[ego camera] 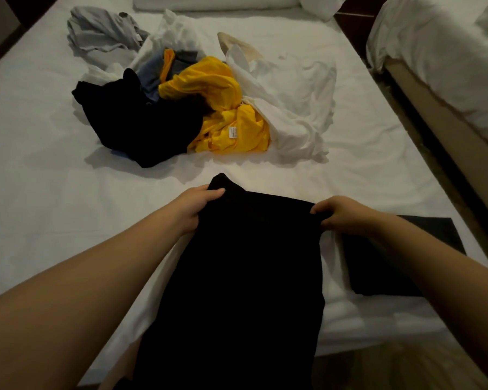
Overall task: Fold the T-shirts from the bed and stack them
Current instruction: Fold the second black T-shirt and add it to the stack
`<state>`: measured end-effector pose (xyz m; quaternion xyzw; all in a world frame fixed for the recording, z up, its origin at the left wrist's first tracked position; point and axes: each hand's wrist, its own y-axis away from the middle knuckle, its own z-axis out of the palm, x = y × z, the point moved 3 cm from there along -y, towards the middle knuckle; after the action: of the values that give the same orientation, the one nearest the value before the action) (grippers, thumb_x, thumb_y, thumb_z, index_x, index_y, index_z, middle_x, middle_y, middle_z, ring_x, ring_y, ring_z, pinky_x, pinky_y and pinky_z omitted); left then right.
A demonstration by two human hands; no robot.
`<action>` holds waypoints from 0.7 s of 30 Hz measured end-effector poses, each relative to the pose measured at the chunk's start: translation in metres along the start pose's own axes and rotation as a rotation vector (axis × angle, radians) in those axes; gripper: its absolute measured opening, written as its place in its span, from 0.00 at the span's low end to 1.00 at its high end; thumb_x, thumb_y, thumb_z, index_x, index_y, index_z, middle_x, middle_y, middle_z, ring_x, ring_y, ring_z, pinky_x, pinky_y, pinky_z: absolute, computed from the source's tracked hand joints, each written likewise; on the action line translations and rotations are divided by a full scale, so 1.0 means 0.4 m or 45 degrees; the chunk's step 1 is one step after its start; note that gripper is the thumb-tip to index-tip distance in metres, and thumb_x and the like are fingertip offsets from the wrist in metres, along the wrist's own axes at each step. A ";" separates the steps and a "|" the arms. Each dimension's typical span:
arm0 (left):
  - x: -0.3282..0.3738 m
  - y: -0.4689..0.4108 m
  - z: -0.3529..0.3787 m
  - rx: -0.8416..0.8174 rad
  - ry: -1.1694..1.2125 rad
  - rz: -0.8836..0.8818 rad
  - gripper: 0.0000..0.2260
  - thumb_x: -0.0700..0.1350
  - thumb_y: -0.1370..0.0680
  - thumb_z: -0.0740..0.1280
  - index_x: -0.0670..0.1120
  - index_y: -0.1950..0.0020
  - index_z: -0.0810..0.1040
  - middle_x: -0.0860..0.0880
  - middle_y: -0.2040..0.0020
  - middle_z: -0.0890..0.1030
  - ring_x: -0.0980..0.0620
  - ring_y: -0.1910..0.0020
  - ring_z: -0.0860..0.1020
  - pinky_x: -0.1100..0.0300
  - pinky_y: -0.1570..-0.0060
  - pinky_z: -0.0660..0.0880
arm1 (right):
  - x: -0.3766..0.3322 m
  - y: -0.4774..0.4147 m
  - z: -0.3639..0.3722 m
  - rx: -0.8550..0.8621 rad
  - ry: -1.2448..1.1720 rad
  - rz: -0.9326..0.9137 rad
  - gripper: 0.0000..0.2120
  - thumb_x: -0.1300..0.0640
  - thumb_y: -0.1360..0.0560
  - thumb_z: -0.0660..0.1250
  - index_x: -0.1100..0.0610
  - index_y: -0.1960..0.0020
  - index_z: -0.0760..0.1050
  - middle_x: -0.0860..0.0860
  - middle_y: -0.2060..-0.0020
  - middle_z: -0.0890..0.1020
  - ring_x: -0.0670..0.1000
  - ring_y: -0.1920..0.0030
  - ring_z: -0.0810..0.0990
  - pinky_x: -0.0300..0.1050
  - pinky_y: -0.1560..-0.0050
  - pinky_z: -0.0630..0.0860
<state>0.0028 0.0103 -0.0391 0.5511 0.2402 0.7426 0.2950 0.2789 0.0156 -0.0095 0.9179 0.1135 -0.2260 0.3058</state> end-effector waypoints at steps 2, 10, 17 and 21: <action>0.009 0.001 0.008 0.014 0.065 -0.019 0.06 0.39 0.21 0.61 0.43 0.47 0.75 0.44 0.56 0.81 0.49 0.60 0.81 0.56 0.64 0.79 | 0.006 0.001 -0.005 0.058 -0.046 0.011 0.12 0.68 0.28 0.65 0.51 0.56 0.78 0.46 0.61 0.79 0.45 0.56 0.77 0.32 0.56 0.70; 0.044 0.024 -0.026 0.162 0.160 0.115 0.05 0.43 0.23 0.64 0.44 0.58 0.73 0.52 0.79 0.74 0.59 0.83 0.71 0.71 0.84 0.64 | -0.009 -0.003 -0.063 0.099 -0.274 0.093 0.10 0.68 0.27 0.66 0.54 0.52 0.77 0.50 0.58 0.80 0.48 0.54 0.77 0.37 0.53 0.71; 0.117 0.042 -0.055 0.113 0.174 0.317 0.03 0.41 0.23 0.65 0.45 0.57 0.75 0.50 0.68 0.78 0.56 0.71 0.77 0.66 0.73 0.75 | -0.050 0.034 -0.117 0.031 -0.256 0.080 0.10 0.69 0.26 0.64 0.62 0.46 0.78 0.55 0.53 0.80 0.49 0.52 0.77 0.42 0.43 0.71; 0.204 0.062 -0.066 0.117 0.248 0.489 0.06 0.36 0.24 0.64 0.46 0.59 0.75 0.49 0.63 0.76 0.55 0.64 0.76 0.63 0.63 0.75 | -0.077 0.056 -0.191 0.325 -0.452 -0.044 0.11 0.68 0.24 0.63 0.60 0.43 0.75 0.50 0.56 0.79 0.48 0.55 0.77 0.36 0.53 0.75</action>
<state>-0.0448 0.0491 0.0256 0.5254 0.1919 0.8231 0.0981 0.2862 0.0428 0.0713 0.8929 0.0441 -0.4018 0.1984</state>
